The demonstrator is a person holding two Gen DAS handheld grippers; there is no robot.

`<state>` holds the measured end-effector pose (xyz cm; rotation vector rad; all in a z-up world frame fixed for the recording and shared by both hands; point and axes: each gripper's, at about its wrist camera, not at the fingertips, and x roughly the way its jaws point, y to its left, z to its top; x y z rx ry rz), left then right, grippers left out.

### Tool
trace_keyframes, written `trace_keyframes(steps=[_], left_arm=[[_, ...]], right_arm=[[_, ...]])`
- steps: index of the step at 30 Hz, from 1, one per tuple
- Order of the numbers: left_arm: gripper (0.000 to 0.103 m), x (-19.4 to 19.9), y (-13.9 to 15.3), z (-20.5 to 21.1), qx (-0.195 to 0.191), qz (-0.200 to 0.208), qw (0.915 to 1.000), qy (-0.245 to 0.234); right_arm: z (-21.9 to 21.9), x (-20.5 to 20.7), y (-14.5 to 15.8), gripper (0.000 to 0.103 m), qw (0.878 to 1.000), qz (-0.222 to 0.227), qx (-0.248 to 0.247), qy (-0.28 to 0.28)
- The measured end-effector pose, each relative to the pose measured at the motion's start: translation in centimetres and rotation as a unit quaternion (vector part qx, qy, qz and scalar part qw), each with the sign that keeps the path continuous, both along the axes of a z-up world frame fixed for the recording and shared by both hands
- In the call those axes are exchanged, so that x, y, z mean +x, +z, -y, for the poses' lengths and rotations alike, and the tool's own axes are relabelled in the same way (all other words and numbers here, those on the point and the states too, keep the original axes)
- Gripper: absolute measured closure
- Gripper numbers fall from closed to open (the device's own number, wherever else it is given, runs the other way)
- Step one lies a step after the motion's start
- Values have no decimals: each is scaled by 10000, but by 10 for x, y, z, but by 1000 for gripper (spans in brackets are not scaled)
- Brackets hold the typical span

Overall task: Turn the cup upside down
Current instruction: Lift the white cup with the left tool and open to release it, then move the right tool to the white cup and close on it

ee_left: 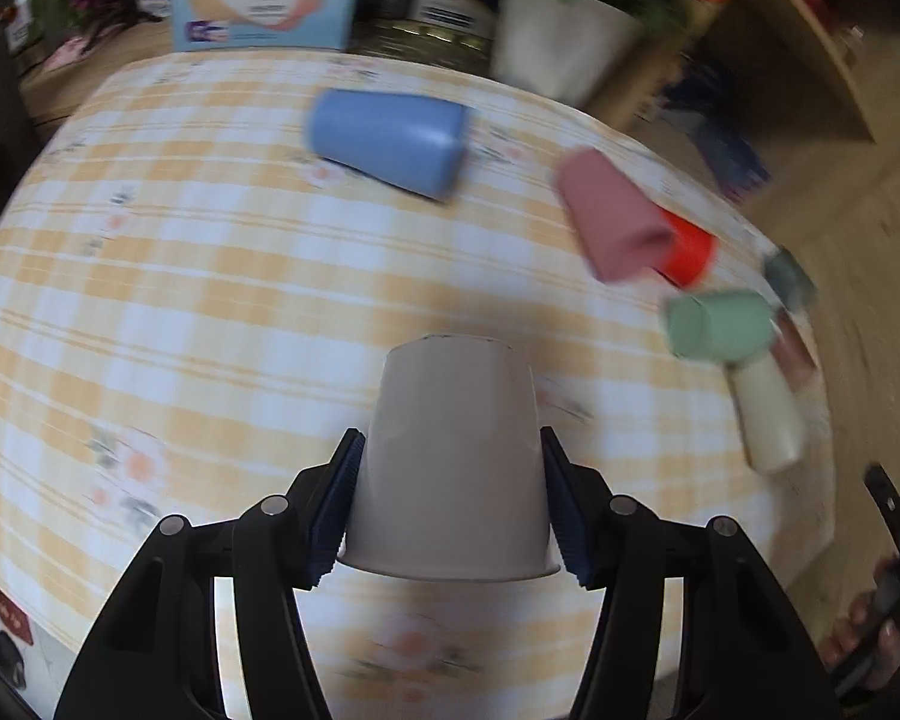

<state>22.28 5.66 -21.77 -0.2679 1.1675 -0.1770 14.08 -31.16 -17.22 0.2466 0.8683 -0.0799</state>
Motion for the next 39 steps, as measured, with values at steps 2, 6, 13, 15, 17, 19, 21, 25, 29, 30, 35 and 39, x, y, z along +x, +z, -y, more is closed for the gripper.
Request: trace_keyframes(steps=[2, 6, 13, 15, 17, 19, 21, 25, 29, 30, 35, 39], left_arm=[[47, -8, -5, 27, -240, -59, 9995, -175], [47, -14, -16, 88, -522, -160, 9972, -519], [47, -19, -24, 167, -538, -187, 9910, -1211], [47, -24, -28, 185, -469, -156, 9891, -1390], [47, -25, -34, 199, -466, -199, 9874, -1501], [47, -26, -40, 205, -522, -258, 9873, -1480], [47, -27, -47, 209, -528, -346, 9869, -1487], [47, -32, -52, 211, -602, -435, 9846, -1584], [47, -32, -56, 215, -554, -443, 9836, -1661], [47, -32, -57, 215, -555, -425, 9833, -1679], [37, -32, -54, 211, -485, -290, 9843, -1670], [26, -34, -47, 206, -502, -187, 9852, -1630]], right_arm=[[4, -2, 0, 16, 10000, -3, 12, -30], [12, -6, 1, 16, 10000, -5, -12, -61], [31, -16, 2, 16, 9997, 14, 20, -243], [36, -18, 1, 16, 9996, -4, 25, -290], [40, -20, 0, 16, 9995, -19, 16, -330], [43, -22, -1, 16, 9993, -35, 4, -363], [47, -22, -3, 16, 9992, -56, -2, -406], [51, -22, -6, 16, 9988, -88, 36, -471], [49, -21, -8, 16, 9989, -128, 43, -444], [48, -20, -8, 16, 9990, -141, 45, -431], [47, -21, -8, 16, 9989, -145, 36, -433], [46, -22, -5, 17, 9989, -133, 31, -441]])
